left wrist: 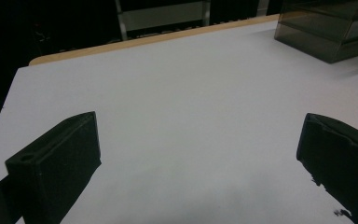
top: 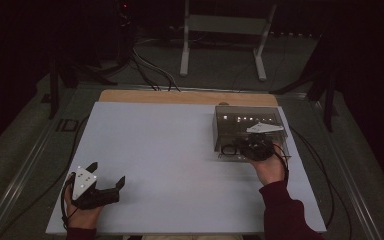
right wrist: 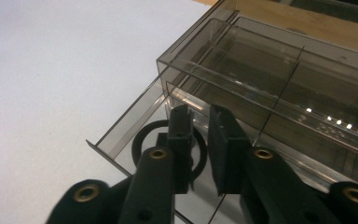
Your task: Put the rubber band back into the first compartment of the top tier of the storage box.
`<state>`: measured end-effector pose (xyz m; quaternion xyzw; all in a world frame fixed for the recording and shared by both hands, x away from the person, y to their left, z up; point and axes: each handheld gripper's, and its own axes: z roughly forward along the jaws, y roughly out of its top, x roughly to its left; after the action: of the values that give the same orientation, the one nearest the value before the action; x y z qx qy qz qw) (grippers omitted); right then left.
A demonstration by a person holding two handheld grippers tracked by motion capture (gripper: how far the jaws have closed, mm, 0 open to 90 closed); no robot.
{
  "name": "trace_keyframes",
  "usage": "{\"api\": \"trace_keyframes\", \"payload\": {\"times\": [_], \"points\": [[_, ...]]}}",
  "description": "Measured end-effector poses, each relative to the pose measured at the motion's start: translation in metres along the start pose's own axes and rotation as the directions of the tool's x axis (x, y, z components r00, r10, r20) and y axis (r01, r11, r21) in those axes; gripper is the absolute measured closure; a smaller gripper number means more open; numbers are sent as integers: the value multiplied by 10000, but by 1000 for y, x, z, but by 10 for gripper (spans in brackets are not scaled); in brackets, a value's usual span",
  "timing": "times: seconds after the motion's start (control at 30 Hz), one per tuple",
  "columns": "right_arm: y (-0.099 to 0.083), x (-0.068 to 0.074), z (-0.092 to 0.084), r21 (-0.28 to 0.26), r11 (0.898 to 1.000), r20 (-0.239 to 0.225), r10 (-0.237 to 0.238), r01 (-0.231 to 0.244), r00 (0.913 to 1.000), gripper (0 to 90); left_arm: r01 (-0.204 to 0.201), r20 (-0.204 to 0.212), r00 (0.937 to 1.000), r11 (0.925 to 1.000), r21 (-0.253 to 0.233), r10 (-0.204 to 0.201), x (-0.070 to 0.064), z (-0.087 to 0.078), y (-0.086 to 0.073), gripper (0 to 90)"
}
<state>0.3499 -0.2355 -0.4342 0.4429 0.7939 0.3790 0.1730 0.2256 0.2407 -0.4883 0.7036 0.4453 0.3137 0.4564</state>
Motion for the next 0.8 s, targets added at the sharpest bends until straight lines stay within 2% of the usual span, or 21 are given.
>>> {"api": "trace_keyframes", "payload": {"times": [0.33,0.4,0.5,0.8], "points": [[-1,1,0,-162,9999,23,62,-62,10000,556,-12,1,10000,10000,-1,12,0,0,0,5],[-2,1,-1,-206,9998,54,83,-81,10000,556,-12,1,10000,10000,-1,12,0,0,0,5],[-3,1,-4,-377,9992,68,163,-160,9998,463,-20,-1,10000,10000,5,20,0,0,0,5],[-7,0,-12,-771,9964,-139,337,-347,9993,351,-24,-3,10000,10000,10,24,0,0,0,5]]}}
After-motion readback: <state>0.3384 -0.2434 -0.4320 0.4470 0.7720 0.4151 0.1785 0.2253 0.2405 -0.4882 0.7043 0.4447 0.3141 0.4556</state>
